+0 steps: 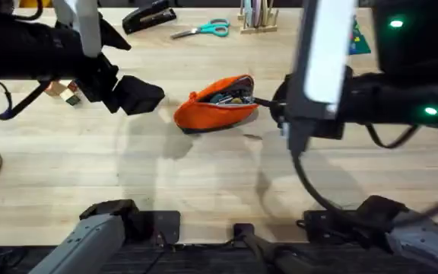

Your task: Unzip the bag, pick up the pens from the table one at a time and place them inside, then zip the bag closed.

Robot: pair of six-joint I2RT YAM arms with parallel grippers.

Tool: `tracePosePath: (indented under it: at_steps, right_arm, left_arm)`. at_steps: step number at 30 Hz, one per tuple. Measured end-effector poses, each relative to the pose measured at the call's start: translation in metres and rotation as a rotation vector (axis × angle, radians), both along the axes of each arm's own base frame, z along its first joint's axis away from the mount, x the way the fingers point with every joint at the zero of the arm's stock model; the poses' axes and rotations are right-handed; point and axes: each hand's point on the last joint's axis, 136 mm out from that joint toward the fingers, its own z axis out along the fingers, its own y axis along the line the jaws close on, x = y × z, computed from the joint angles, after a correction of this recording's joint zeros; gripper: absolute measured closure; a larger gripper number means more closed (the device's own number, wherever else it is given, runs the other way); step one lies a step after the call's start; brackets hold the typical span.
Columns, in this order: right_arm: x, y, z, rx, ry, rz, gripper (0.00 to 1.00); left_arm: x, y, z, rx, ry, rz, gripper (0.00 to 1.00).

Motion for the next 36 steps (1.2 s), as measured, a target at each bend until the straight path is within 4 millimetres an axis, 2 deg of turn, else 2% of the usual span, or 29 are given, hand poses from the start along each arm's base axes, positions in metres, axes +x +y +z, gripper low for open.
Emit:
tracePosePath:
  at_steps: [5, 7, 8, 12, 20, 25, 29, 30, 31, 36]
  right_arm:
    - [0.018, 0.008, -0.024, -0.084, 0.005, 0.043, 0.968]
    - [0.030, 0.011, -0.032, -0.114, -0.009, 0.039, 0.968]
    - [0.047, 0.015, -0.041, -0.148, -0.034, 0.025, 0.968]
    - [0.065, 0.020, -0.053, -0.184, -0.065, 0.023, 0.968]
    - [0.086, 0.029, -0.082, -0.286, -0.109, 0.114, 0.972]
    - [0.104, 0.041, -0.089, -0.285, -0.163, 0.138, 0.970]
    - [0.107, 0.043, -0.102, -0.323, -0.169, 0.187, 0.970]
    - [0.107, 0.044, -0.114, -0.360, -0.166, 0.234, 0.970]
    - [0.107, 0.044, -0.117, -0.369, -0.166, 0.246, 0.970]
    - [0.112, 0.053, -0.123, -0.376, -0.194, 0.282, 0.970]
  left_arm:
    - [0.000, 0.000, 0.000, 0.000, 0.000, 0.000, 0.007]
    - [0.000, 0.000, 0.000, 0.000, 0.000, 0.000, 0.007]
    - [0.000, 0.000, 0.000, 0.000, 0.001, 0.000, 0.007]
    - [0.000, 0.000, 0.000, 0.000, 0.000, 0.000, 0.007]
    - [0.000, 0.000, 0.000, 0.000, 0.001, 0.000, 0.007]
    - [-0.005, -0.001, -0.004, -0.004, 0.030, 0.000, 0.007]
    - [-0.008, -0.001, -0.005, -0.006, 0.041, 0.000, 0.007]
    - [-0.008, -0.001, -0.005, -0.006, 0.041, 0.000, 0.008]
    - [-0.008, -0.001, -0.005, -0.006, 0.041, 0.000, 0.008]
    - [-0.008, -0.001, -0.005, -0.006, 0.041, 0.000, 0.007]
